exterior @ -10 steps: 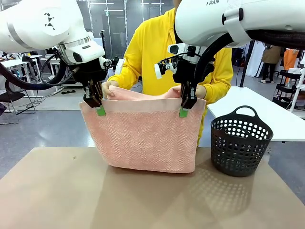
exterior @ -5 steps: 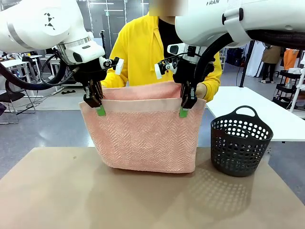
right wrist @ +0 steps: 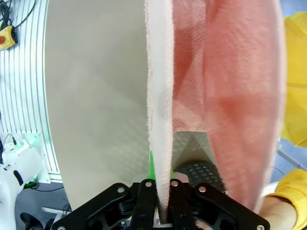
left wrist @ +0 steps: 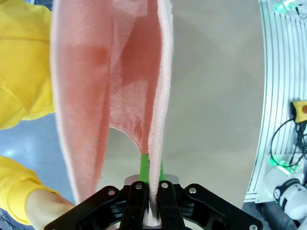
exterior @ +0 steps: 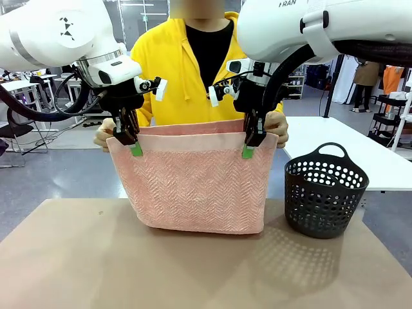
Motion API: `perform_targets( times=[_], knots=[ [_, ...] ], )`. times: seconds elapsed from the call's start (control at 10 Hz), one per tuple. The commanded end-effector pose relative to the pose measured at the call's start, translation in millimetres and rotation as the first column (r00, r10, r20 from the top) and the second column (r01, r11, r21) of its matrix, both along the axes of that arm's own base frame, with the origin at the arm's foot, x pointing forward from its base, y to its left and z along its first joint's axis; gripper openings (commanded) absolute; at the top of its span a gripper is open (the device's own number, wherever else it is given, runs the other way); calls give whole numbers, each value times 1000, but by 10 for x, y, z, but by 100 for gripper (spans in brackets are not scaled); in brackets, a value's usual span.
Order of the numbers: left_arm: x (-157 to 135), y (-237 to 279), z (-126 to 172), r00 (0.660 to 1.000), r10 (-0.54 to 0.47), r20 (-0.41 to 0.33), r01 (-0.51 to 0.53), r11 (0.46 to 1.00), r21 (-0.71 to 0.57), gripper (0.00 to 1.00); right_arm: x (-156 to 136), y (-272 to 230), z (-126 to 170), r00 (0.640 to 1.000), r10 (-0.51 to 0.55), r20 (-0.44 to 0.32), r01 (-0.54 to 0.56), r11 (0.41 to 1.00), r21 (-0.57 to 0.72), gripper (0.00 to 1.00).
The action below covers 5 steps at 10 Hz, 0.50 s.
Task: Fold the towel.
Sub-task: Release the end of the 100 cm Hotel Towel you were holding and grab the top end of the folded side.
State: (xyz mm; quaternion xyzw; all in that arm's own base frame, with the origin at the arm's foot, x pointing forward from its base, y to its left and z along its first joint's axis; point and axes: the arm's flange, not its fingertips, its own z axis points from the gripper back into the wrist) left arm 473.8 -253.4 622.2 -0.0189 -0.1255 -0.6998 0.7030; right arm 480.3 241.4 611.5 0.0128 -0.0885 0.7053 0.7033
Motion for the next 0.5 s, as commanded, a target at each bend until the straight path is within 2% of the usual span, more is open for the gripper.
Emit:
perform_targets(
  times=[0.0,0.4],
  knots=[
    [5,3,1,1000,1,1,-1,1000,-1,0,3,-12,-7,1000,0,2,0,1000,-8,0],
    [5,3,1,1000,1,1,-1,1000,-1,0,3,-12,-7,1000,0,2,0,1000,-8,0]
  ],
)
